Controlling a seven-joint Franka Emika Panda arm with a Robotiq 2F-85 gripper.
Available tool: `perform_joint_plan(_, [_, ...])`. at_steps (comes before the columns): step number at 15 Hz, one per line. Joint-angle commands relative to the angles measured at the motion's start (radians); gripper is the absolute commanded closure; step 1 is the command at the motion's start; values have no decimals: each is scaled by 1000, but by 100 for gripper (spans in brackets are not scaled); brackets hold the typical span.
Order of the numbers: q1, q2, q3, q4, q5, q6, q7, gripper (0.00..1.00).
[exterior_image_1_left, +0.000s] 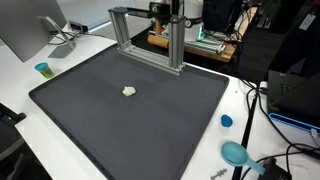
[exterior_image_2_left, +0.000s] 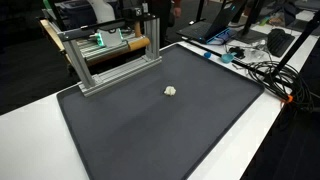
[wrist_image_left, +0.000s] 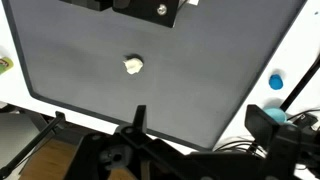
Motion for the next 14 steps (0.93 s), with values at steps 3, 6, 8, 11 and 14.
perform_joint_plan(3, [37,-18,-41,-23,-1,18,2,0])
perform_joint_plan(6, [36,-115,-107,-107,17,38,-14,0])
perform_joint_plan(8, [36,-187,-162,-169,36,36,-43,0])
perform_joint_plan(11, [40,-303,-228,-277,68,36,-80,0])
perform_joint_plan(14, [56,-380,-296,-365,158,76,-116,0])
